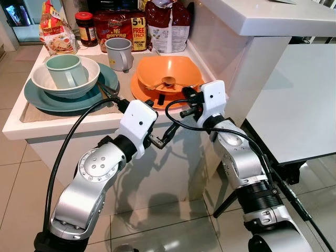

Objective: Setting the table

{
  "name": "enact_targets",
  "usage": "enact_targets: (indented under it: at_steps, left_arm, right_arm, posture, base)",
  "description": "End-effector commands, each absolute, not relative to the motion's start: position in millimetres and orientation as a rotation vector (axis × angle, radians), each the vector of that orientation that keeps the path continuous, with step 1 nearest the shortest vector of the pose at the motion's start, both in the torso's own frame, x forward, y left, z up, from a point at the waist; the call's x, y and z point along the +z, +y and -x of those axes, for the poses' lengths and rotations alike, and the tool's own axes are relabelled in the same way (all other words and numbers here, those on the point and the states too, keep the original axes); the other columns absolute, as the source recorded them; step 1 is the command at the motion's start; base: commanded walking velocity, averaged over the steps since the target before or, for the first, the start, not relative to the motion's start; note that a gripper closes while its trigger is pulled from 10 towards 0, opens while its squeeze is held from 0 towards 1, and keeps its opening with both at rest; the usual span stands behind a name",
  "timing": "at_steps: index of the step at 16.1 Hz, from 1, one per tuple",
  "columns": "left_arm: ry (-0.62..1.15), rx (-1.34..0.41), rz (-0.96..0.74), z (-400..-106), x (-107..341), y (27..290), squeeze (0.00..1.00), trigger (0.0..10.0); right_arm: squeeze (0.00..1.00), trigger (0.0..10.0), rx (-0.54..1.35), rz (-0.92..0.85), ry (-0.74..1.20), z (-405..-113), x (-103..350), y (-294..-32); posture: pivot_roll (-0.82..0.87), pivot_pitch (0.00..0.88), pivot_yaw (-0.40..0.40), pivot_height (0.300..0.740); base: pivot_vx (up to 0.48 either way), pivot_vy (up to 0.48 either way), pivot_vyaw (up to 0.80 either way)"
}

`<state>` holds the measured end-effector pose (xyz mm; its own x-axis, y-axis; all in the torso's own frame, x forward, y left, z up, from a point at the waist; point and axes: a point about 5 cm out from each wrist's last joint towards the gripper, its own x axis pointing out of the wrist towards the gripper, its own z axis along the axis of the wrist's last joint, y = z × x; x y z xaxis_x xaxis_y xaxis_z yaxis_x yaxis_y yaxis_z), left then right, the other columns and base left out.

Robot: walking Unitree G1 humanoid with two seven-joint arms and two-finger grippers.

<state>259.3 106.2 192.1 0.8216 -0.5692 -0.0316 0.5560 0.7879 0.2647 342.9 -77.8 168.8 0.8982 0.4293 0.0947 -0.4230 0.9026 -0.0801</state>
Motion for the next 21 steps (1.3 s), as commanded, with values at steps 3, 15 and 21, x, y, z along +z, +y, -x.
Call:
enact_targets:
  at_steps: [3, 15, 21]
  left_arm:
    - [-0.081, -0.621, -0.279, -256, 196, 102, 0.00, 10.0]
    - [-0.066, -0.617, -0.294, -254, 194, 104, 0.00, 10.0]
    - [-0.069, -0.627, -0.295, -254, 194, 101, 0.00, 10.0]
  right_arm:
    - [1.00, 10.0, 0.427, 0.070, -0.086, -344, 166, -82]
    - [1.00, 10.0, 0.436, 0.051, -0.019, -342, 152, -83]
    - [1.00, 10.0, 0.332, 0.041, -0.063, -346, 159, -102]
  posture:
    - [0.07, 0.000, -0.072, 0.740]
    - [0.07, 0.000, -0.079, 0.740]
    - [0.07, 0.000, -0.077, 0.740]
  base:
    - [0.000, 0.000, 0.00]
    - [0.000, 0.000, 0.00]
    - [0.000, 0.000, 0.00]
